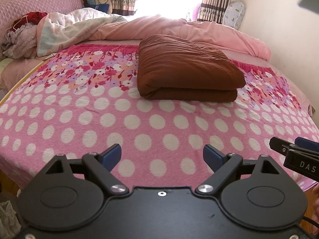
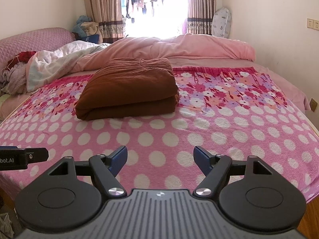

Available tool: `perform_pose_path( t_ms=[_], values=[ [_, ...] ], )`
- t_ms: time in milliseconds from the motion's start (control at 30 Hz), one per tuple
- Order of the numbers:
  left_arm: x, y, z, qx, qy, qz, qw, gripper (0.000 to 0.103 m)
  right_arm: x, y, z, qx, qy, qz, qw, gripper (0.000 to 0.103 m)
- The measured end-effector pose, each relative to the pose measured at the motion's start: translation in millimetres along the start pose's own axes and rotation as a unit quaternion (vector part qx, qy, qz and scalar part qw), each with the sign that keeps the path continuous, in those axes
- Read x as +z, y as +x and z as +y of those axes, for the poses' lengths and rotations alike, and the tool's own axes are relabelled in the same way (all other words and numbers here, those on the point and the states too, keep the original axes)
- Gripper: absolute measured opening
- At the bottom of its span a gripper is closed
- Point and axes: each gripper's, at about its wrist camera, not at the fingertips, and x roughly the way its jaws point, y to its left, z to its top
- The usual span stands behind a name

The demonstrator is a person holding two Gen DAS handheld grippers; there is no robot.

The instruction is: Fold large clothes

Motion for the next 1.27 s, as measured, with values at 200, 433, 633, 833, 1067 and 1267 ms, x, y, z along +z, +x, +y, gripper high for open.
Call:
perform_pose_path(
  t_ms=[200,433,633,833,1067,1267],
  values=[
    [0.1,-1.2,-1.5,0.002,0.002,-0.002,1.0,0.091,-0.5,0.3,-1.6,0.0,0.0,-0.001,1.0,0.089],
    [0.3,-0.4,-2.8,0.005,0.006,-0.002,1.0,0.091,-0.1,-0.1,-1.5,0.0,0.0,-0.001,1.0,0.089],
    [1.0,0.3,-0.7,-0.002,0.0,0.002,1.0,0.091,-0.5,0.6,-4.2,-0.001,0.0,0.001,1.0,0.089],
    [1.5,0.9,-0.2,-0.01,0.0,0.001,0.9999,0.091,-1.6,1.5,-6.5,-0.001,0.001,0.004,1.0,0.088],
    [1.6,3.5,-1.1,-0.011,0.003,0.006,0.9999,0.091,-2.2,1.9,-8.1,-0.001,0.001,0.004,1.0,0.088],
    [1.6,3.7,-1.2,-0.009,0.005,0.006,0.9999,0.091,-1.5,2.0,-7.0,-0.001,0.001,0.004,1.0,0.089]
  ],
)
